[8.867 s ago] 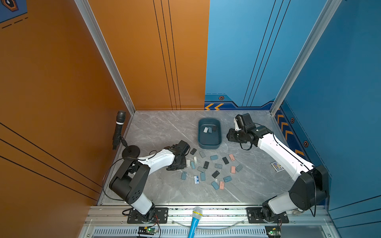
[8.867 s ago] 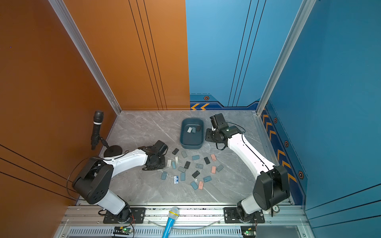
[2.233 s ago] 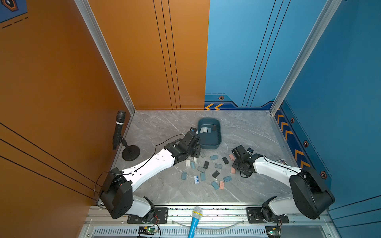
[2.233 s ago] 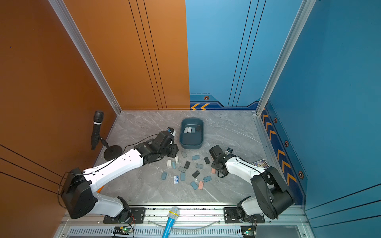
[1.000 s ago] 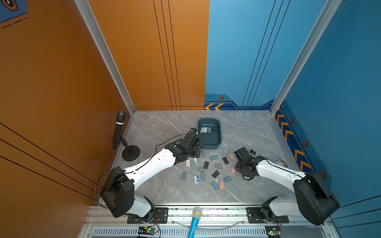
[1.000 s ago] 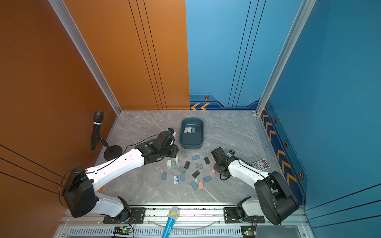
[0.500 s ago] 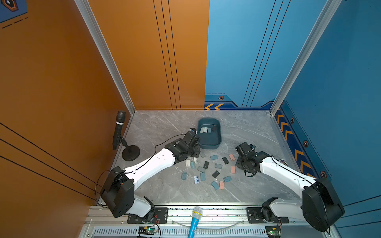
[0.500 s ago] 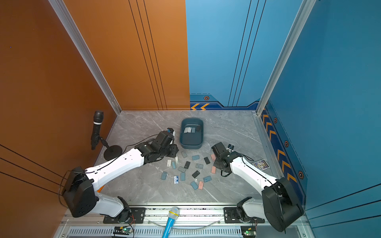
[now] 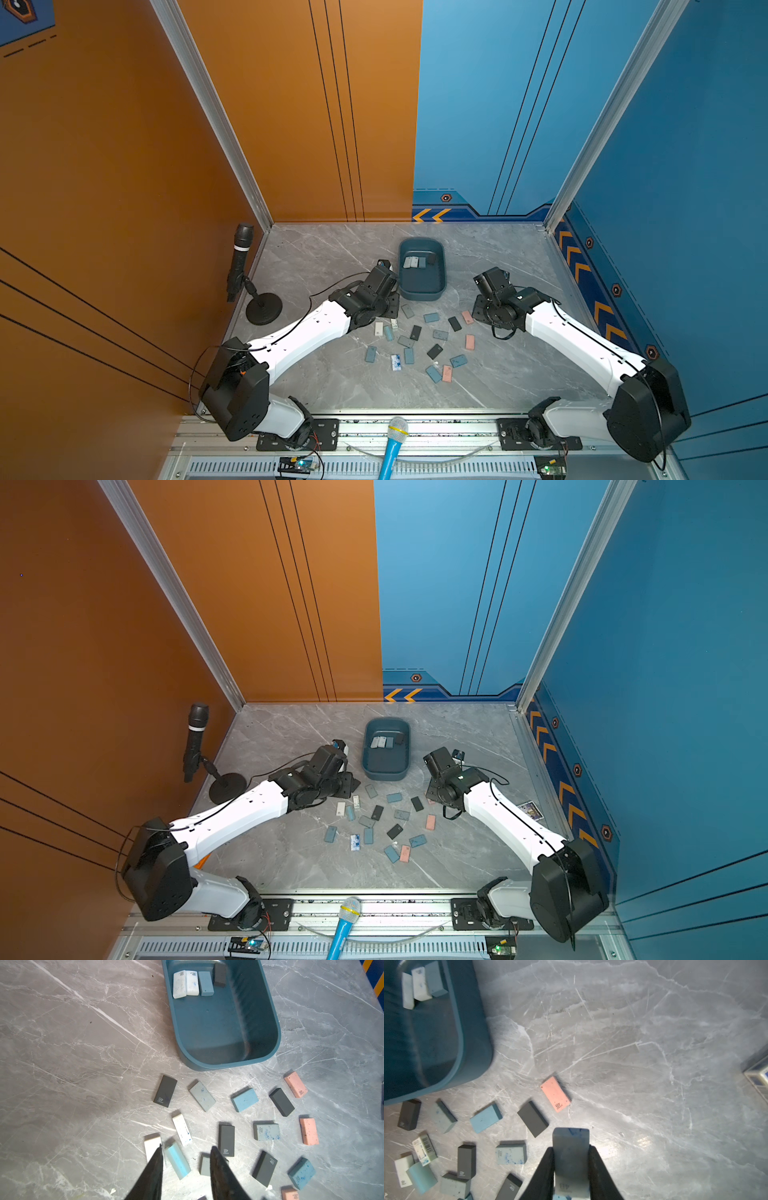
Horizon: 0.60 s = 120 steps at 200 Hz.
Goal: Put the eraser in the storage box
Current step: Place the eraser in the storage box.
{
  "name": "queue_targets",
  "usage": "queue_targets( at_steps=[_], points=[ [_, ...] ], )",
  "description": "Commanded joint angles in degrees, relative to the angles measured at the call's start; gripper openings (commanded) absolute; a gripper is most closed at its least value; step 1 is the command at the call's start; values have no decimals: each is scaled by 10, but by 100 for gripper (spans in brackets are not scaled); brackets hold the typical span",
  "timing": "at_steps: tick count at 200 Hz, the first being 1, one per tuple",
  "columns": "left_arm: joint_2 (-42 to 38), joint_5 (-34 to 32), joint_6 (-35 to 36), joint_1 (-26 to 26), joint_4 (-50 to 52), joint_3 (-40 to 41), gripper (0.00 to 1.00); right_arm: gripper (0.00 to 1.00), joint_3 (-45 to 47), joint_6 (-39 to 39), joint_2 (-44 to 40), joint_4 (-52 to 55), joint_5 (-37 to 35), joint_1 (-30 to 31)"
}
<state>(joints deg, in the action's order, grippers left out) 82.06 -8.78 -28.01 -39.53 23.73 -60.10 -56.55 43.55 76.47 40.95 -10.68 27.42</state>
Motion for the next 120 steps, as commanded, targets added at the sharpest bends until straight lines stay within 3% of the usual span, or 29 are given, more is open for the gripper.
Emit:
queue_targets(
  at_steps=[1,120],
  points=[
    [-17,4,-6,8,0,7,39,28,-43,-38,28,28,9,-2],
    [-56,-16,-19,32,19,49,39,28,-325,-138,240,79,74,14]
  ],
)
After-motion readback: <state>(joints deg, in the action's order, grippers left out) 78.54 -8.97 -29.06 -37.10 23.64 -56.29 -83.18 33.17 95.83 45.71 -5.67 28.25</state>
